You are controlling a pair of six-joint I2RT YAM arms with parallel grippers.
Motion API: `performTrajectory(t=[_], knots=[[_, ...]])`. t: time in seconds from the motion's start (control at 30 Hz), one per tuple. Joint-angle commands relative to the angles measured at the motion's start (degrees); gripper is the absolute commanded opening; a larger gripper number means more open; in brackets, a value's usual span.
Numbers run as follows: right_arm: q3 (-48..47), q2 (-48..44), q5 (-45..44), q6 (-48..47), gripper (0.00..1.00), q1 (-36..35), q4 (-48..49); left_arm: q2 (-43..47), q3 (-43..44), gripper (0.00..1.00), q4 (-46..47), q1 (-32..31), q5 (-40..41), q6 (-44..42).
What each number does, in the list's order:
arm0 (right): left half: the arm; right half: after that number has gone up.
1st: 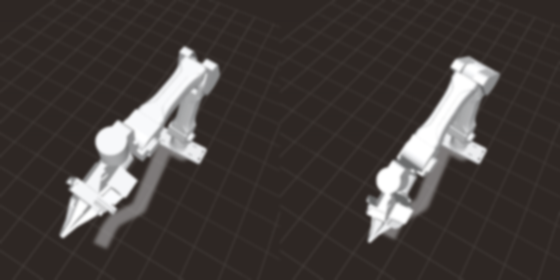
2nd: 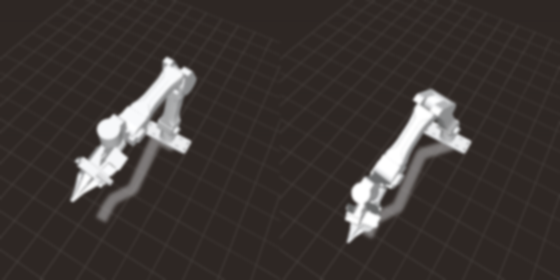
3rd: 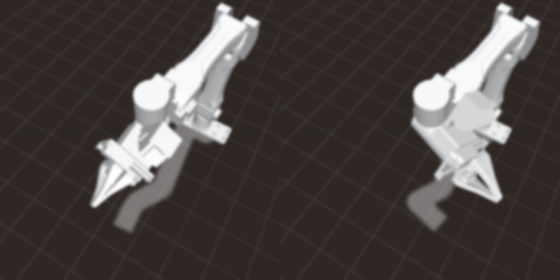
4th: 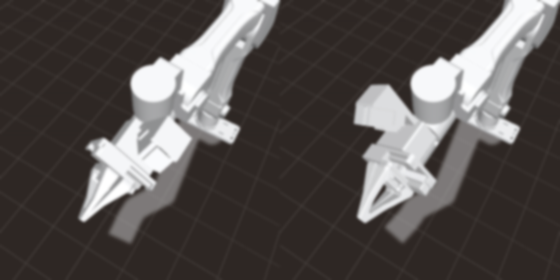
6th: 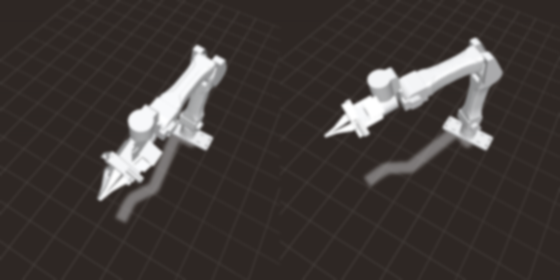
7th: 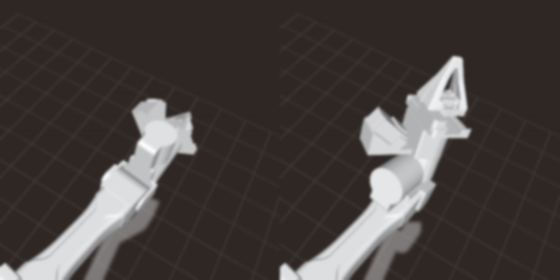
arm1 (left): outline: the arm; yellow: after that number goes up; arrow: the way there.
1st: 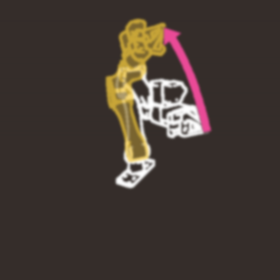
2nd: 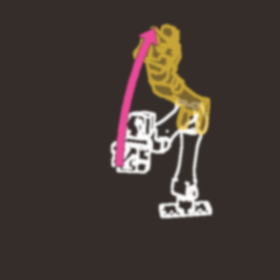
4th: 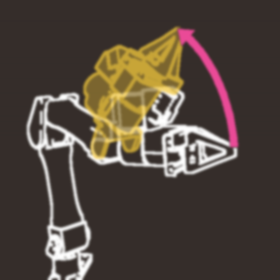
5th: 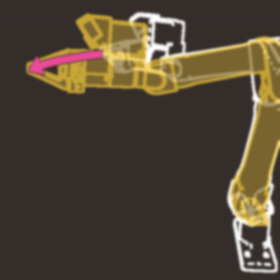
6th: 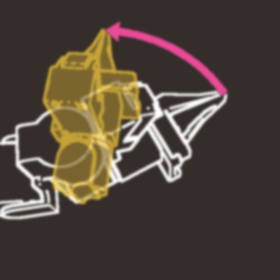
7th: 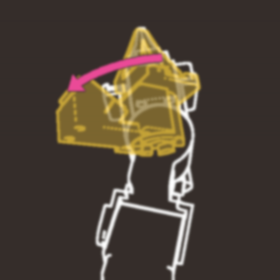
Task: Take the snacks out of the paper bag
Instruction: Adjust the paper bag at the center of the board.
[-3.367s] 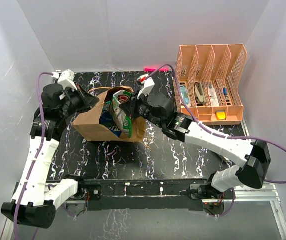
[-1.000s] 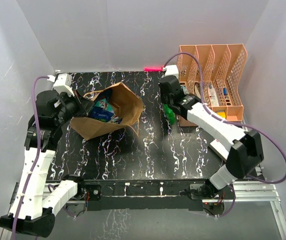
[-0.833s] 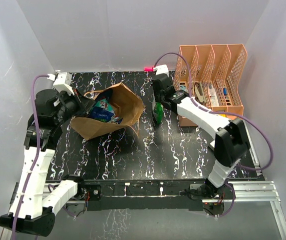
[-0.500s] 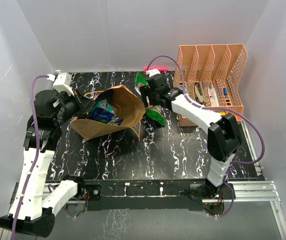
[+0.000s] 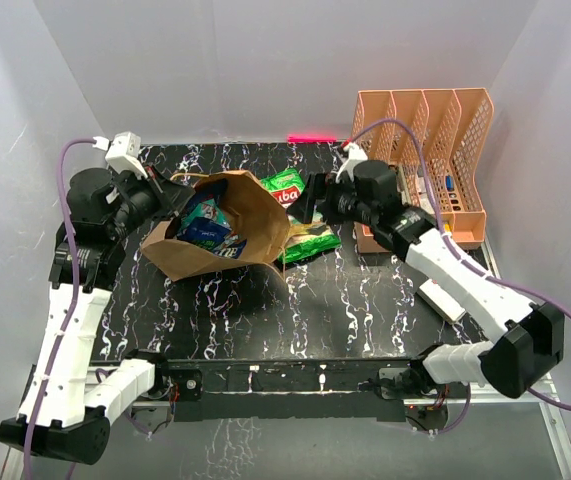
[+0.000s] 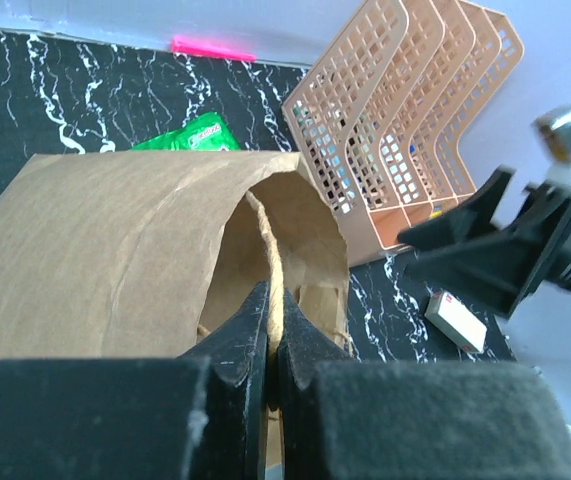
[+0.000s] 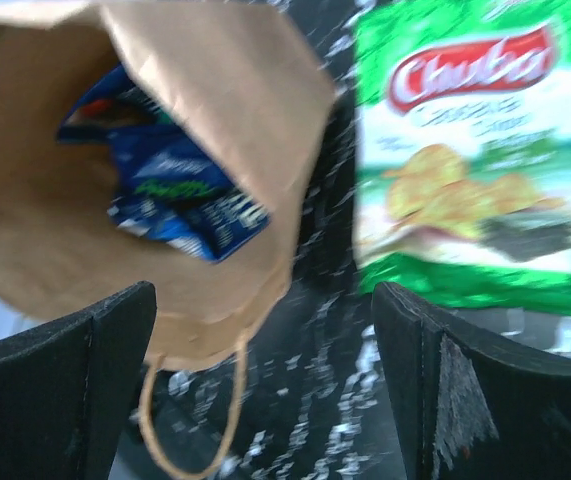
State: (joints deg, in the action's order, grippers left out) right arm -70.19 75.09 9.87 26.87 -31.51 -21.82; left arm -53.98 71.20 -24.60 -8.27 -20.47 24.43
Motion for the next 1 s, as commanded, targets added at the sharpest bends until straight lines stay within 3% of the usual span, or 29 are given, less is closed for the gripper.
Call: performTrajectory(t=[0.0, 0.3, 0.63, 0.97], knots=[[9.5, -1.1, 11.0, 17.5, 0.92, -3.4, 16.9, -1.0, 2.8, 0.00, 4.5, -0.1, -1.8, 2.2], [17.1, 1.1, -0.7, 36.1, 0.75, -12.3, 25.2, -2.9, 3.7, 0.00, 7.5, -0.2, -1.9, 3.0], [21.4, 7.8, -4.6, 46.3, 0.33, -16.1, 36.8, -4.5, 5.7, 0.00, 7.5, -0.1, -2.1, -1.2], [9.6, 28.1, -12.4, 47.5, 0.22, -25.9, 50.2, -4.3, 4.8, 0.00, 7.7, -0.2, -4.1, -4.9]])
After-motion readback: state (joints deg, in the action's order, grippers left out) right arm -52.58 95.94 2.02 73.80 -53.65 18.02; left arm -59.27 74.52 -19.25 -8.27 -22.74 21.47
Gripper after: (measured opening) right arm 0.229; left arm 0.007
